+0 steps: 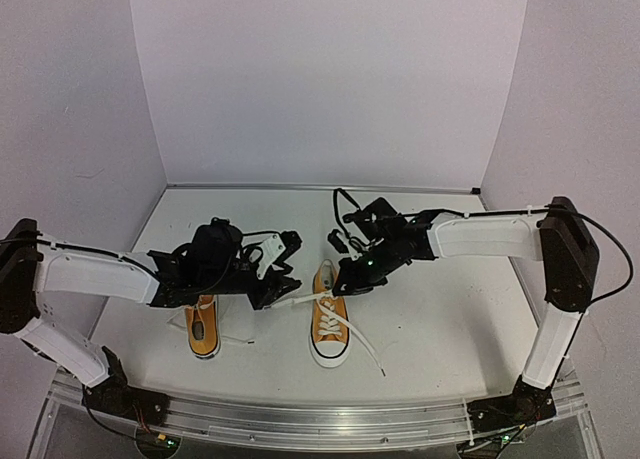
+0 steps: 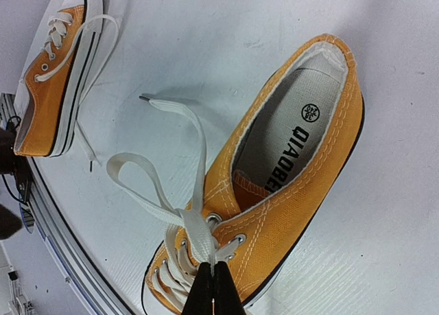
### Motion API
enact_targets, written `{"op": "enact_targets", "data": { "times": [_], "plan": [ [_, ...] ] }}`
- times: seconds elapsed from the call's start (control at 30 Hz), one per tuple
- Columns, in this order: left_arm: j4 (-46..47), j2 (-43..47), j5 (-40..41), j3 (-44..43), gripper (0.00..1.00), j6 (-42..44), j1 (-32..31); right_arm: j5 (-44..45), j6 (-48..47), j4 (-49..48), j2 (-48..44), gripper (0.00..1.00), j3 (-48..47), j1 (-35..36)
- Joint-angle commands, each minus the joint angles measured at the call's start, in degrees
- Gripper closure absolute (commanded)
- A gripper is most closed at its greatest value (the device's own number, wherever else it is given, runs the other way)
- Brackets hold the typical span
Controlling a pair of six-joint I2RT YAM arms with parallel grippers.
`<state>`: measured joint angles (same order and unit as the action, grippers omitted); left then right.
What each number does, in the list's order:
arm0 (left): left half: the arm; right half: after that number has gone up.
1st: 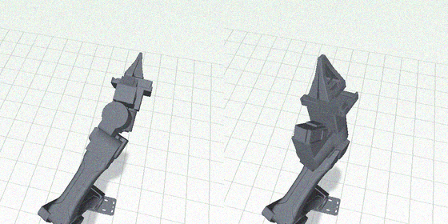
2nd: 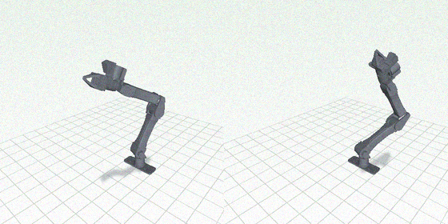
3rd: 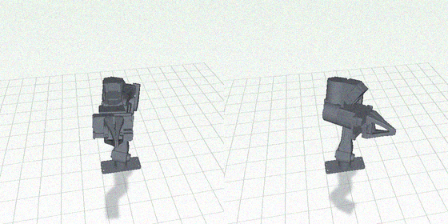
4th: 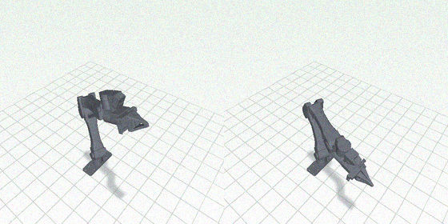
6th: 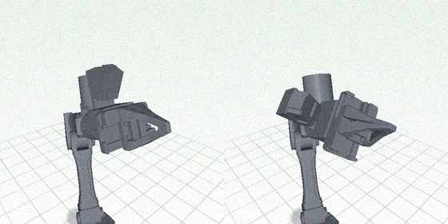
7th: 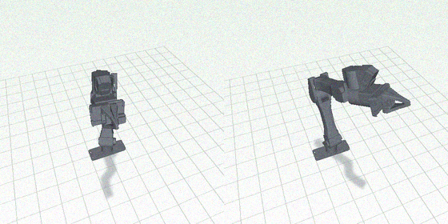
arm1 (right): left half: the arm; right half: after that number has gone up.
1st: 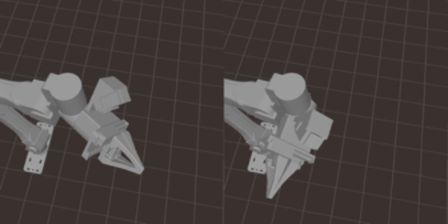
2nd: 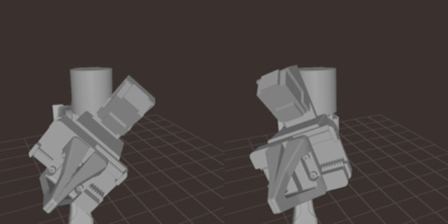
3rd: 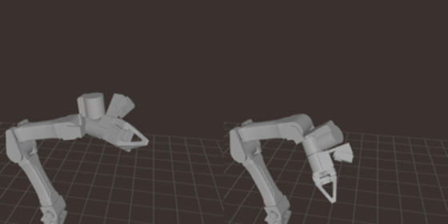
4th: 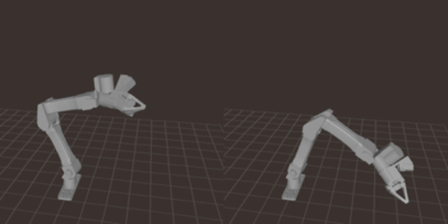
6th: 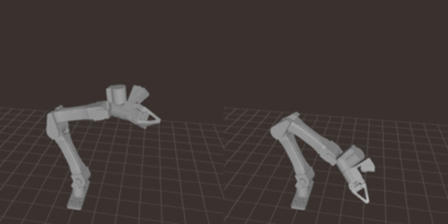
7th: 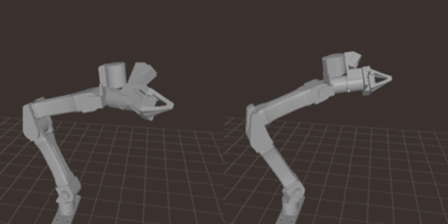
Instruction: Tie the shoes
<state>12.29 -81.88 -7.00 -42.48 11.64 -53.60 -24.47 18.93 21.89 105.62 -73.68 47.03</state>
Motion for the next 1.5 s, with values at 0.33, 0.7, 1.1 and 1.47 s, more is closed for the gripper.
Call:
{"op": "enact_targets", "data": {
  "times": [0.33,0.7,1.1,1.47],
  "plan": [
    [-7.7,-1.41,1.53,-4.19,0.7,27.24,-5.91,-2.49,2.67,-3.71,-2.95,1.0,2.95,-1.05],
    [-5.58,-1.99,4.03,-2.73,0.68,22.47,-5.82,-0.85,-1.51,3.72,-3.24,0.79,1.52,-0.99],
    [-3.88,0.03,2.82,-0.88,0.67,20.41,-5.82,-1.47,-6.09,8.84,2.94,0.7,-10.2,-1.01],
    [-3.96,-0.75,2.12,-1.53,0.67,20.35,-5.82,-1.82,-8.11,10.92,6.8,0.74,-11.57,-0.99]
  ]
}}
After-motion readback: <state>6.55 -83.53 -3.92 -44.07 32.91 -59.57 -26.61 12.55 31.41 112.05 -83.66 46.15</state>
